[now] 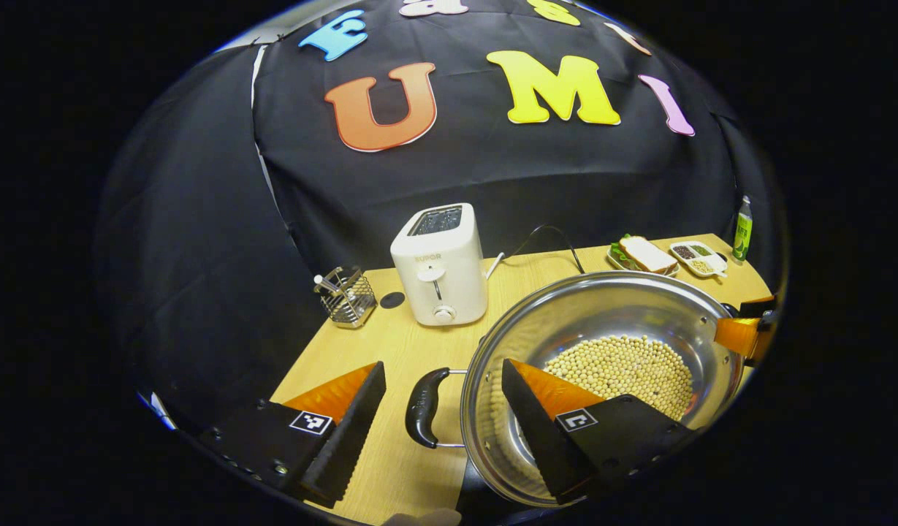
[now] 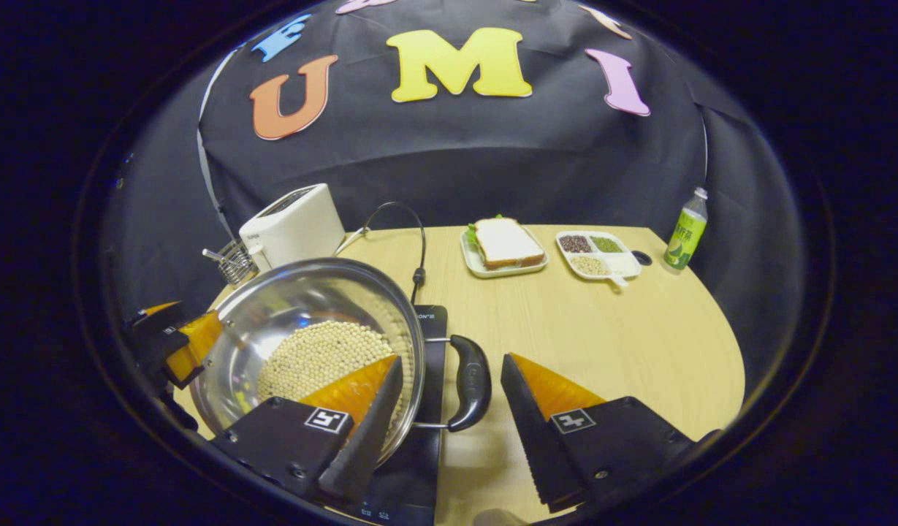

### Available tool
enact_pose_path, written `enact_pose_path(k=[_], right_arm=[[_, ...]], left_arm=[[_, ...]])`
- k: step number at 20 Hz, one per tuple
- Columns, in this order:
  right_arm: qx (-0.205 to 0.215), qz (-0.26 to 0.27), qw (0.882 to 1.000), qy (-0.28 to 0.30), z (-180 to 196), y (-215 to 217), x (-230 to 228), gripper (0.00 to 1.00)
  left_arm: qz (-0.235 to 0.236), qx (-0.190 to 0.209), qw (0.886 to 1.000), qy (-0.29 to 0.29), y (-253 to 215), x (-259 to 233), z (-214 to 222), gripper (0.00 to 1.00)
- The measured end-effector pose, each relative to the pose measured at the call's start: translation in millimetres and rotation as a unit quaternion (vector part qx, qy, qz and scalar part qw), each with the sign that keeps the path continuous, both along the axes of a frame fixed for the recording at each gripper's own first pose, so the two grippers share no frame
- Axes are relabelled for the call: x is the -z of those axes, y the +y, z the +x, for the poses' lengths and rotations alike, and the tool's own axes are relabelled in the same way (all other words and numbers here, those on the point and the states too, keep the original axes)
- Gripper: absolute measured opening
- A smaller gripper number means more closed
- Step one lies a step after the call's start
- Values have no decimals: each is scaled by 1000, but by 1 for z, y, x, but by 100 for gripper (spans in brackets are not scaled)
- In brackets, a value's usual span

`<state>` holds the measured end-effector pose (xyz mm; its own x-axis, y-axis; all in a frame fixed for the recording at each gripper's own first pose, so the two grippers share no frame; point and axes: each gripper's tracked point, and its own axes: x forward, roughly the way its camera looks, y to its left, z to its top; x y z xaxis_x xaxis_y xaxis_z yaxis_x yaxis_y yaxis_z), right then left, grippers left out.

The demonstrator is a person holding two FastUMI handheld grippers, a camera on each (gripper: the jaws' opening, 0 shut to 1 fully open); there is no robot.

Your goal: First push the handle of the pot to place it horizontally, then grasp the pot with both hands and set it on the induction cooktop.

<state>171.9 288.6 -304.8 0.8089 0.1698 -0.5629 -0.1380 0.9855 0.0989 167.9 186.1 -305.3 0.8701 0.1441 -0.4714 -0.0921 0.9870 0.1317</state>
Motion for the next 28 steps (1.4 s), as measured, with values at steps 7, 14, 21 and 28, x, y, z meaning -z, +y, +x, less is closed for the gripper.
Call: enact_pose_path(k=[7, 14, 21, 28], right_arm=[[-15, -27, 999, -41, -1, -3, -26, 86], [-26, -29, 998, -58, -16, -14, -54, 86], [-34, -29, 991, -125, -46, -61, -138, 86], [-6, -27, 977, -212, -91, -145, -237, 100]], left_arm=[[-18, -13, 1000, -6, -1, -9, -9, 97], [-14, -20, 999, -27, -5, -44, -31, 97], [-39, -14, 996, -84, -50, -136, -64, 96], [-48, 13, 986, -161, -105, -244, -104, 96]])
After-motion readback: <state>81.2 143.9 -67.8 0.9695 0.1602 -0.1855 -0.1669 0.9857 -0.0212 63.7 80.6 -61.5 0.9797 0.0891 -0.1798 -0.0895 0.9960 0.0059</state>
